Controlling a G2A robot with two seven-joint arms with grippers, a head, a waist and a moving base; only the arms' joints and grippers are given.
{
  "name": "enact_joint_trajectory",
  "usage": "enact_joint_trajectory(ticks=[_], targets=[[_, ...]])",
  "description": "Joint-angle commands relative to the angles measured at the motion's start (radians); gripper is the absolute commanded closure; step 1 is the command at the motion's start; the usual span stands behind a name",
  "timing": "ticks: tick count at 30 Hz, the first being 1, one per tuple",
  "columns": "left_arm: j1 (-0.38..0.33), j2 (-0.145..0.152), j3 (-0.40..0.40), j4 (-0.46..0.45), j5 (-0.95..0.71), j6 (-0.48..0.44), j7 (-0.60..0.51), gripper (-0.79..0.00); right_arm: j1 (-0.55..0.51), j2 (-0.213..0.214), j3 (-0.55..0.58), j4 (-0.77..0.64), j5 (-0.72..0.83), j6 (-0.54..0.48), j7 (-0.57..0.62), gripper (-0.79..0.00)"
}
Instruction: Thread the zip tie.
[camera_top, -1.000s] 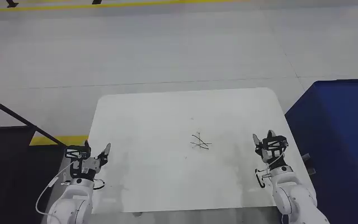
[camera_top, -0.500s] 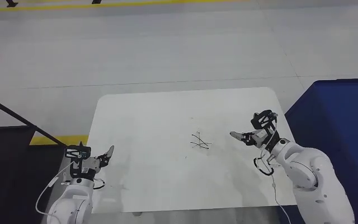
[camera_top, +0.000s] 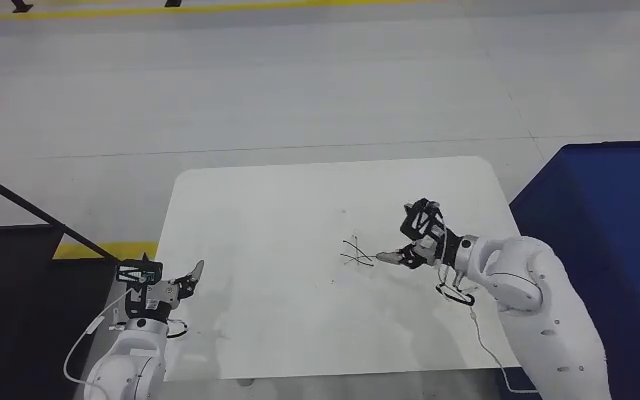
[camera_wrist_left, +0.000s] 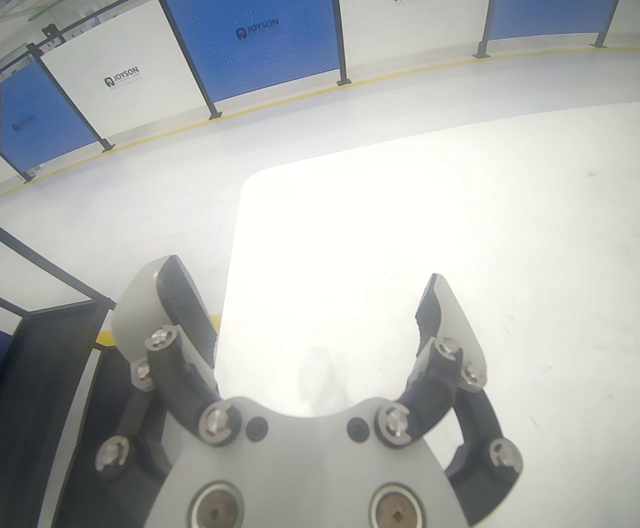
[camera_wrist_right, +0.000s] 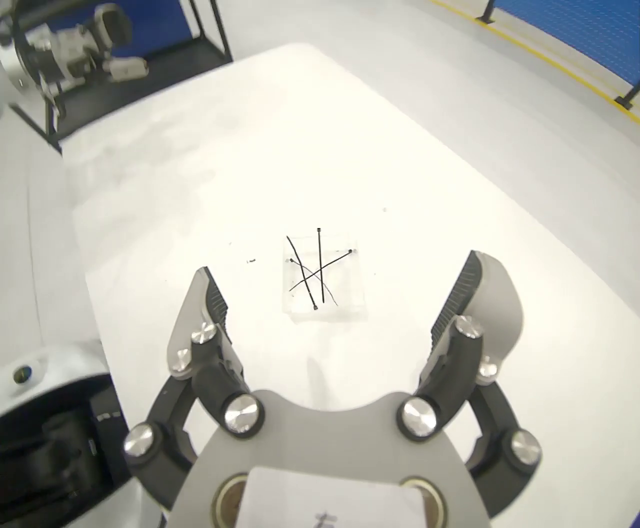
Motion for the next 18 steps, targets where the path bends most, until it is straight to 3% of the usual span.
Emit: enact_joint_trajectory(ticks=[1, 4, 12, 15, 18], targets=[[0.0, 0.0, 0.0, 0.0, 0.0, 0.0, 0.0, -0.785, 0.097, -0.01, -0.095, 0.047, 0.005, 0.1, 0.097, -0.785], [0.0, 0.0, 0.0, 0.0, 0.0, 0.0, 0.0, -0.785, 0.213, -0.027, -0.189, 0.123, -0.011, 0.188, 0.182, -0.785], [0.0, 0.0, 0.0, 0.0, 0.0, 0.0, 0.0, -0.785, 0.213, -0.027, -0.189, 0.123, -0.011, 0.188, 0.182, -0.785], [0.0, 0.0, 0.0, 0.0, 0.0, 0.0, 0.0, -0.785, 0.198, -0.022, -0.204, 0.137, 0.134, 0.026, 0.227, -0.785], [0.0, 0.0, 0.0, 0.0, 0.0, 0.0, 0.0, -0.785, 0.242, -0.017, -0.205, 0.164, 0.185, 0.037, 0.33, -0.785]])
